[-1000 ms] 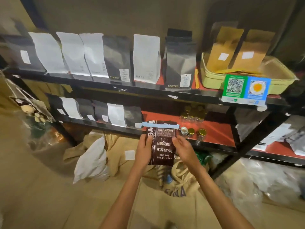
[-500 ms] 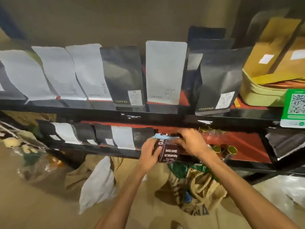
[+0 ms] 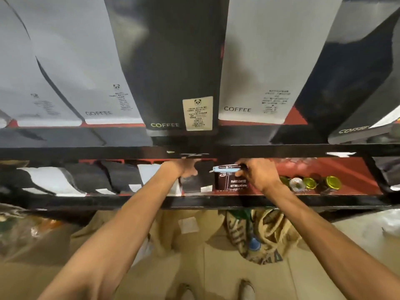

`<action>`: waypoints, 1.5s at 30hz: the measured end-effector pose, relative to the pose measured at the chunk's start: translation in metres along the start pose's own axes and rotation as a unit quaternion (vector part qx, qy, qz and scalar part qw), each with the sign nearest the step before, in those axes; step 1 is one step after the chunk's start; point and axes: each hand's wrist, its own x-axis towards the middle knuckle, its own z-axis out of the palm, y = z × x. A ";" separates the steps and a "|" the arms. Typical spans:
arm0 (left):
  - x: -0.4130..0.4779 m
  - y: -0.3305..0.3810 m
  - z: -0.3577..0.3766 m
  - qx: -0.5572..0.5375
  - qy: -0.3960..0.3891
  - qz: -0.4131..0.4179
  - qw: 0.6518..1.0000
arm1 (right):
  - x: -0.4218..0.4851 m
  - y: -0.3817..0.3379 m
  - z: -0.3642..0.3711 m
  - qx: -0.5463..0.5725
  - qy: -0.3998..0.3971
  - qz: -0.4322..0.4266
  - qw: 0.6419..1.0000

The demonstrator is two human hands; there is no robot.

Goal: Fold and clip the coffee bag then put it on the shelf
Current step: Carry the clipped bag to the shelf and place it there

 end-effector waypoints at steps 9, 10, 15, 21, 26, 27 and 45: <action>0.006 -0.005 0.005 0.024 -0.021 0.008 0.999 | -0.005 0.007 0.004 0.016 0.004 0.022 1.000; 0.005 -0.004 0.005 0.025 -0.011 0.011 1.000 | -0.006 0.008 0.005 0.020 0.005 0.020 1.000; 0.003 -0.004 0.008 0.032 0.007 0.019 0.999 | -0.007 0.006 0.011 0.029 0.008 0.021 0.999; 0.003 -0.004 0.008 0.027 0.012 0.032 0.999 | -0.008 0.010 0.013 0.047 0.030 0.034 0.998; 0.004 -0.004 0.009 0.037 0.026 0.033 0.998 | -0.007 0.009 0.018 0.039 0.027 0.022 0.999; 0.004 -0.005 0.010 0.039 0.027 0.035 0.998 | -0.006 0.008 0.019 0.041 0.031 0.023 0.998; -0.015 0.005 0.008 0.056 0.084 0.051 0.994 | 0.000 0.013 0.033 -0.018 0.011 0.006 1.000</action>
